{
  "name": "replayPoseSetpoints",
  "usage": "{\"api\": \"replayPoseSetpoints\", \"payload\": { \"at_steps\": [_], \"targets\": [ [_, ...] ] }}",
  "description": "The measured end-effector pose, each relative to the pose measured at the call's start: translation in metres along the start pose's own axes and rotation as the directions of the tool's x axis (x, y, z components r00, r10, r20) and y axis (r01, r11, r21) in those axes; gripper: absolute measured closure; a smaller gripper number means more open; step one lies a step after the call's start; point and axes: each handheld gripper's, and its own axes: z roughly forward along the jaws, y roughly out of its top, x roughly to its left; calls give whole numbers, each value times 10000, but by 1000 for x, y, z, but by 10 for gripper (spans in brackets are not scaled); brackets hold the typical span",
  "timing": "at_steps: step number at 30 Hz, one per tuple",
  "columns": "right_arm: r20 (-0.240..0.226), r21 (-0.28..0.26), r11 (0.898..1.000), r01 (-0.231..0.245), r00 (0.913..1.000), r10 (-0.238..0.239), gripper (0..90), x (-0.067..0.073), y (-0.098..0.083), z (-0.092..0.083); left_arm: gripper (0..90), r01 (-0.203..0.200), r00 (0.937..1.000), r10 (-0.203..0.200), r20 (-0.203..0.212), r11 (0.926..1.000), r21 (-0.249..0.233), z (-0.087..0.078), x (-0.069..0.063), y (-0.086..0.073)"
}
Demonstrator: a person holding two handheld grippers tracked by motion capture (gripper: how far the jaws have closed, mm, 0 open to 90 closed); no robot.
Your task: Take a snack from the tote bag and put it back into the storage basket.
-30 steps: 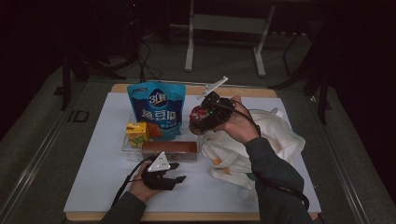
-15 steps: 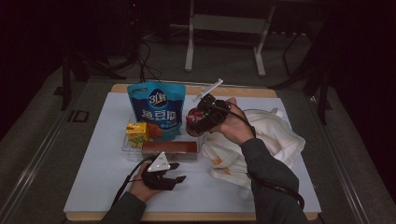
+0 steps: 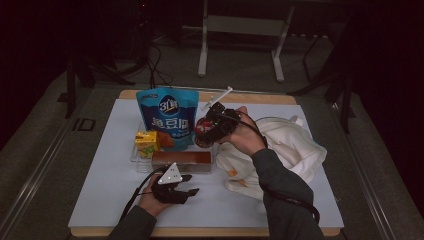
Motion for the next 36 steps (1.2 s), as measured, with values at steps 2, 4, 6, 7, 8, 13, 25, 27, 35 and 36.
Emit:
{"api": "replayPoseSetpoints", "payload": {
  "at_steps": [2, 4, 6, 7, 8, 13, 25, 27, 35, 36],
  "targets": [
    [-21, 21, 10000, -11, 10000, 11, 256, 0, 0, 2, 437, -7, 10000, 7, -1, 10000, -1, 0, 0, 0],
    [-17, 33, 10000, 9, 10000, -9, 256, 0, 0, 2, 437, -17, 10000, 17, -4, 10000, 6, 0, 0, 0],
    [-29, 102, 9999, 44, 10000, -44, 256, 1, 0, 5, 438, -13, 10000, 13, -5, 10000, 6, 0, 0, 0],
    [-43, 118, 9999, 71, 10000, -70, 256, 1, -1, 6, 437, -15, 10000, 15, -6, 10000, 8, 0, 0, 0],
    [-51, 126, 9999, 44, 10000, -43, 256, 2, -1, 8, 438, -23, 10000, 23, -6, 10000, 12, 0, 0, 0],
    [-40, 203, 9998, 86, 10000, -86, 256, 3, 0, 14, 437, -14, 10000, 14, 3, 10000, 0, 0, 0, 0],
    [-31, 190, 9998, -13, 10000, 13, 256, 2, 2, 21, 437, -8, 10000, 8, 16, 10000, 10, 0, 0, 0],
    [-38, 164, 9999, -26, 10000, 26, 256, 2, 2, 22, 437, 12, 10000, -12, 22, 10000, -3, 0, 0, 0],
    [-102, 69, 9999, -143, 9998, 144, 256, 0, 1, 27, 436, 15, 10000, -15, 18, 10000, -17, 0, 0, 0],
    [-96, 83, 9999, -149, 9998, 150, 255, 0, 1, 28, 436, 16, 10000, -16, 24, 10000, -7, 0, 0, 0]
  ]
}}
